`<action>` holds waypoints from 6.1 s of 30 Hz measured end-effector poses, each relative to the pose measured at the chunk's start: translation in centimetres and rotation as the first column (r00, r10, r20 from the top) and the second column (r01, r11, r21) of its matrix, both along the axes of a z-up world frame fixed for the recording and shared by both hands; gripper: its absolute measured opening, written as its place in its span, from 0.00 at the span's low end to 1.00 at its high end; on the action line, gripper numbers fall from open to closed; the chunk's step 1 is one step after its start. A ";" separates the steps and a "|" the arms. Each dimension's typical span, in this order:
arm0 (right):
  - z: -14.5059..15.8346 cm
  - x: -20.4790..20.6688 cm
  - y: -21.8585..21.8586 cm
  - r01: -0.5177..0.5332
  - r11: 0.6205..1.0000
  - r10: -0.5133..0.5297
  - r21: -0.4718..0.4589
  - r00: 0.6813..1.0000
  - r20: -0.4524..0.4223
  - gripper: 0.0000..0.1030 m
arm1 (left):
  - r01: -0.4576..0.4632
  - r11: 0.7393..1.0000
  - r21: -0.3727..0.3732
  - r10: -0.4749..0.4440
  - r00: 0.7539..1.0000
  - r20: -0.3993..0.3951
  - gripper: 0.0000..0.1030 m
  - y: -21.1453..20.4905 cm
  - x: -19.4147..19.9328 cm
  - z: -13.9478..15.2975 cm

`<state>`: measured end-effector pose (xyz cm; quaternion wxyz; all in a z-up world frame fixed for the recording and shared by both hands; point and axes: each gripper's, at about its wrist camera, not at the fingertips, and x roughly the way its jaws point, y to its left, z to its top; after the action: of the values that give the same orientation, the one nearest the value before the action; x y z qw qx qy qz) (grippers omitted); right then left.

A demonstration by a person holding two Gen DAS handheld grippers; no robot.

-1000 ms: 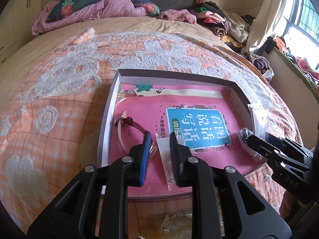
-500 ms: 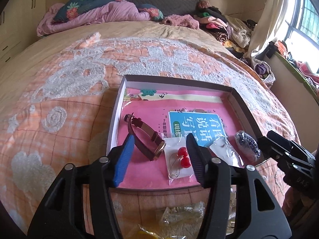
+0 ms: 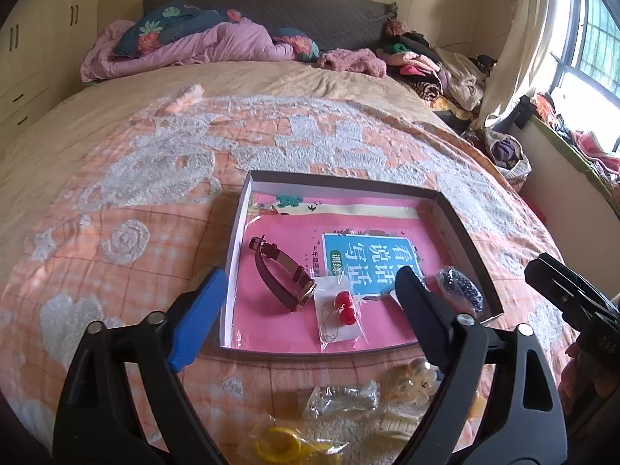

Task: Organize jewelry
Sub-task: 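Withdraw both open tools from the box over the remaining jewelry, then grasp the bagged yellow bangles with the left tool while the right tool grasps the white claw clip, then carry the bangles and white clip into the box and open both tools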

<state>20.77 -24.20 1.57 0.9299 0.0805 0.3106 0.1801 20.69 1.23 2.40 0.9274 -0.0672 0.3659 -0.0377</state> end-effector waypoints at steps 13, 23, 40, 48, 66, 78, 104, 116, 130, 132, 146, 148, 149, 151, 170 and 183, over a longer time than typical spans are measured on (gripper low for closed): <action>2.5 -3.5 -1.4 0.024 0.999 -0.025 0.028 0.998 0.062 0.89 | -0.001 1.000 -0.014 0.001 0.999 0.053 0.83 0.0 -2.7 2.3; 3.6 -6.0 -2.9 0.053 0.998 -0.056 0.041 0.995 0.084 0.89 | 0.014 1.000 -0.014 -0.013 0.997 0.072 0.83 -0.1 -5.2 2.9; 3.0 -10.2 -3.6 0.053 0.998 -0.054 0.020 0.996 0.068 0.89 | 0.015 1.000 -0.002 -0.015 0.997 0.074 0.83 0.3 -8.8 2.2; 2.6 -11.6 -2.0 0.004 1.000 -0.003 -0.008 0.999 0.055 0.89 | 0.013 1.000 0.016 -0.014 0.998 0.055 0.83 0.7 -10.3 1.3; 1.8 -13.4 0.1 -0.064 0.997 0.065 -0.049 0.997 0.033 0.89 | 0.003 0.998 0.064 -0.005 1.000 0.030 0.83 1.3 -12.6 -0.1; 0.4 -13.5 1.4 -0.099 0.992 0.099 -0.080 0.995 0.005 0.89 | -0.009 0.996 0.088 0.010 1.000 -0.002 0.83 2.1 -13.3 -1.6; -8.5 -9.4 6.1 -0.259 0.949 0.225 -0.179 0.956 -0.190 0.70 | 0.033 0.998 0.057 -0.025 0.990 -0.136 0.83 2.8 -11.1 -7.5; -11.1 -6.6 8.0 -0.351 0.923 0.311 -0.158 0.921 -0.234 0.33 | 0.103 0.994 0.042 -0.094 0.978 -0.185 0.83 1.8 -10.3 -9.4; -7.4 -8.6 3.8 -0.290 0.956 0.285 -0.039 0.953 -0.102 0.27 | 0.166 0.980 0.107 -0.144 0.972 -0.188 0.87 -1.7 -8.3 -10.7; -7.0 -8.5 3.4 -0.284 0.958 0.280 -0.030 0.955 -0.094 0.27 | 0.174 0.975 0.136 -0.149 0.972 -0.181 0.87 -2.3 -8.1 -10.9; -5.4 -8.9 1.7 -0.237 0.971 0.237 0.003 0.971 -0.037 0.27 | 0.190 0.962 0.195 -0.165 0.977 -0.138 0.60 -3.0 -9.6 -9.4; -5.2 -9.0 1.4 -0.236 0.972 0.236 0.006 0.971 -0.032 0.27 | 0.185 0.965 0.184 -0.164 0.979 -0.124 0.60 -2.8 -9.8 -8.5; -5.1 -9.0 1.4 -0.232 0.973 0.232 0.005 0.972 -0.029 0.27 | 0.180 0.967 0.180 -0.160 0.980 -0.119 0.60 -2.8 -9.9 -8.1; -5.0 -9.1 1.4 -0.225 0.974 0.226 0.007 0.974 -0.028 0.27 | 0.169 0.973 0.156 -0.154 0.982 -0.108 0.60 -2.5 -10.0 -7.2; -1.9 -9.4 -0.6 -0.170 0.984 0.168 0.045 0.984 0.059 0.27 | 0.144 0.982 0.121 -0.146 0.989 0.006 0.60 -3.2 -8.0 -2.4; 0.8 -8.2 -2.1 -0.114 0.992 0.109 0.053 0.989 0.097 0.27 | 0.159 0.982 0.106 -0.166 0.984 0.059 0.60 -4.4 -5.8 -0.2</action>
<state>12.55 -26.31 2.41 0.9291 0.0815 0.2652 0.2444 14.92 -3.16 2.19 0.9353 0.0112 0.3402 -0.0968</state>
